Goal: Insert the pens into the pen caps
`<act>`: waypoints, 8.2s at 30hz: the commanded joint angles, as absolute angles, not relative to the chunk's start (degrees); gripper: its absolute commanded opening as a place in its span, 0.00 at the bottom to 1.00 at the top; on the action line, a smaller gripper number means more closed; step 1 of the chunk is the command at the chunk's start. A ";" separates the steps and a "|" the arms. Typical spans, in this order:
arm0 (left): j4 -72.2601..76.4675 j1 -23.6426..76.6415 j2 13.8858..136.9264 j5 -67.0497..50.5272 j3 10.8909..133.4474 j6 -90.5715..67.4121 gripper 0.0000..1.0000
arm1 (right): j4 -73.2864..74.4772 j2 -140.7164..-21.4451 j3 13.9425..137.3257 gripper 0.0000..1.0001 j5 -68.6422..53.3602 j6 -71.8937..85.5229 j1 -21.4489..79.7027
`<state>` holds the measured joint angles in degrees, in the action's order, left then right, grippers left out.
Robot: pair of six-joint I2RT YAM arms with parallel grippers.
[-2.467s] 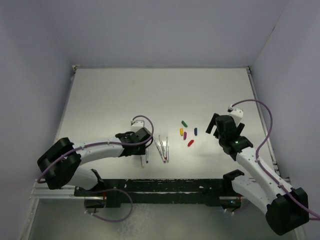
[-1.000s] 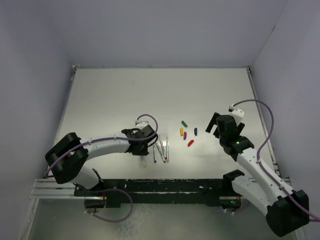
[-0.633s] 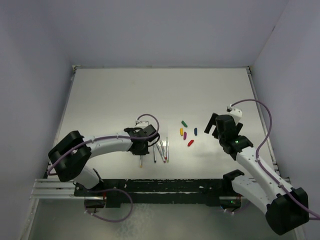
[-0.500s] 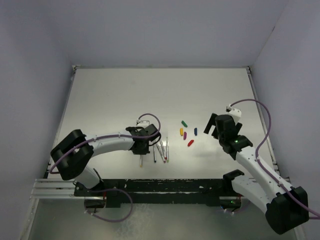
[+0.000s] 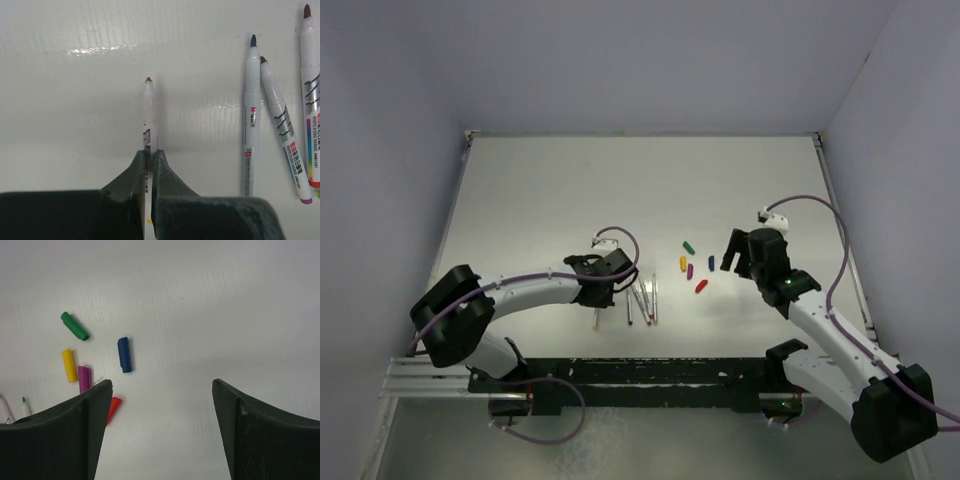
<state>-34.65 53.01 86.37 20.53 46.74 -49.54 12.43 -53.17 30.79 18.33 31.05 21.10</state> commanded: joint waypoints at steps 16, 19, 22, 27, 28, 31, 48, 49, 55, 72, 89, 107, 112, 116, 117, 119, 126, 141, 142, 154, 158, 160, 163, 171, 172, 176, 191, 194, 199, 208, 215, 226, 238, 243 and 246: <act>-32.62 54.03 73.90 22.43 43.37 -43.05 0.00 | 2.01 -68.54 38.54 0.96 16.17 27.32 36.08; -30.46 54.31 71.36 21.80 41.92 -41.52 0.00 | 1.51 -72.34 40.92 0.93 15.89 26.85 36.64; -27.81 54.54 68.91 20.67 40.04 -40.35 0.00 | 2.34 -77.24 44.17 0.83 15.47 26.35 37.14; -22.47 54.91 65.27 17.06 36.66 -38.39 0.00 | 1.78 -82.07 46.72 0.52 16.65 25.62 39.41; -21.74 54.92 64.77 16.41 36.25 -38.09 0.00 | 1.43 -82.61 46.75 0.47 16.54 25.84 39.61; -20.71 55.35 63.97 15.41 35.65 -37.44 0.00 | 0.29 -83.93 46.69 0.41 15.81 26.39 39.92; -18.43 58.12 64.51 16.29 34.24 -36.54 0.00 | 0.52 -91.57 50.59 0.37 19.07 26.08 40.03; -18.41 58.15 64.45 16.41 34.17 -36.70 0.00 | 0.47 -91.78 50.70 0.37 19.40 26.18 40.00; -18.03 58.31 64.12 16.44 33.63 -36.91 0.00 | 1.19 -92.36 50.55 0.37 21.21 27.18 40.01; -17.62 58.44 65.29 16.78 33.31 -37.59 0.00 | 0.84 -95.50 48.93 0.26 21.62 30.09 39.99; -15.80 58.51 65.90 17.47 33.79 -36.74 0.00 | 2.32 -94.44 47.66 0.00 17.17 30.03 40.01; -1.01 59.61 63.67 11.20 34.65 -30.17 0.00 | -14.60 -64.83 40.07 0.00 12.20 25.47 39.99; 8.40 61.49 64.34 7.51 34.19 -28.21 0.00 | -22.41 -57.89 34.54 0.00 11.93 25.56 39.98; 15.10 63.32 66.22 5.80 34.30 -27.37 0.00 | -26.43 -54.40 30.83 0.00 12.74 25.83 39.91; 16.36 63.80 66.95 5.58 34.52 -27.15 0.00 | -27.14 -53.58 30.13 0.00 13.01 25.84 39.95; 17.54 64.53 68.60 5.39 35.40 -26.84 0.00 | -28.15 -52.15 29.17 0.00 13.60 25.82 39.98; 20.22 67.63 71.99 6.04 36.74 -26.58 0.00 | -30.50 -46.56 26.18 0.00 15.60 25.89 39.95; 26.60 70.84 70.91 8.01 36.88 -29.25 0.00 | -38.06 -39.14 19.15 0.00 13.02 29.26 40.04; 26.87 70.83 70.73 8.52 36.65 -29.57 0.00 | -38.08 -38.85 18.97 0.00 12.78 29.74 40.01; 29.36 70.84 69.17 13.67 36.86 -32.42 0.00 | -51.48 -36.38 12.03 0.00 9.07 38.39 39.99; 29.17 70.84 69.32 14.38 37.18 -32.43 0.00 | -54.91 -37.26 11.17 0.00 7.76 40.63 39.96; 29.33 70.84 69.47 14.65 37.12 -32.58 0.00 | -56.22 -38.01 11.01 0.00 6.91 41.55 39.98; 29.36 70.84 69.72 15.02 37.19 -32.53 0.00 | -58.15 -38.93 10.62 0.00 6.14 42.87 39.95; 29.90 70.86 69.37 17.13 37.43 -31.37 0.00 | -60.09 -39.64 9.61 0.00 4.45 44.33 40.01; 29.94 70.82 69.19 17.39 37.52 -31.10 0.00 | -60.11 -39.52 9.51 0.00 4.40 44.45 39.93; 29.80 70.83 68.61 18.72 37.71 -30.52 0.00 | -59.88 -39.05 9.21 0.00 4.24 44.64 39.99; 29.97 70.84 69.37 19.06 37.99 -30.32 0.00 | -62.14 -41.43 8.88 0.00 3.16 45.48 40.01; 29.88 70.84 69.52 19.24 37.91 -30.51 0.00 | -62.14 -41.41 8.80 0.00 3.00 45.74 40.00; 29.95 70.84 69.60 19.42 37.88 -30.68 0.00 | -62.18 -41.45 8.62 0.00 2.90 46.20 39.99; 30.15 70.80 69.54 19.82 37.44 -31.11 0.00 | -62.44 -41.82 8.45 0.00 2.32 47.10 40.05; 30.23 70.84 69.20 20.34 37.27 -31.01 0.00 | -62.76 -42.82 8.09 0.00 1.30 48.13 40.01; 31.33 70.84 67.32 22.76 36.37 -29.93 0.00 | -62.37 -44.02 7.31 0.00 -0.82 49.53 40.01; 35.94 70.84 68.21 26.35 35.99 -29.09 0.00 | -60.93 -47.12 7.98 0.00 -4.40 51.02 39.99; 38.93 70.75 67.80 27.81 35.94 -26.02 0.00 | -57.37 -48.54 8.85 0.00 -6.27 51.13 40.07; 42.02 70.66 67.05 28.45 35.37 -23.86 0.00 | -55.35 -49.04 8.82 0.00 -6.66 51.13 40.29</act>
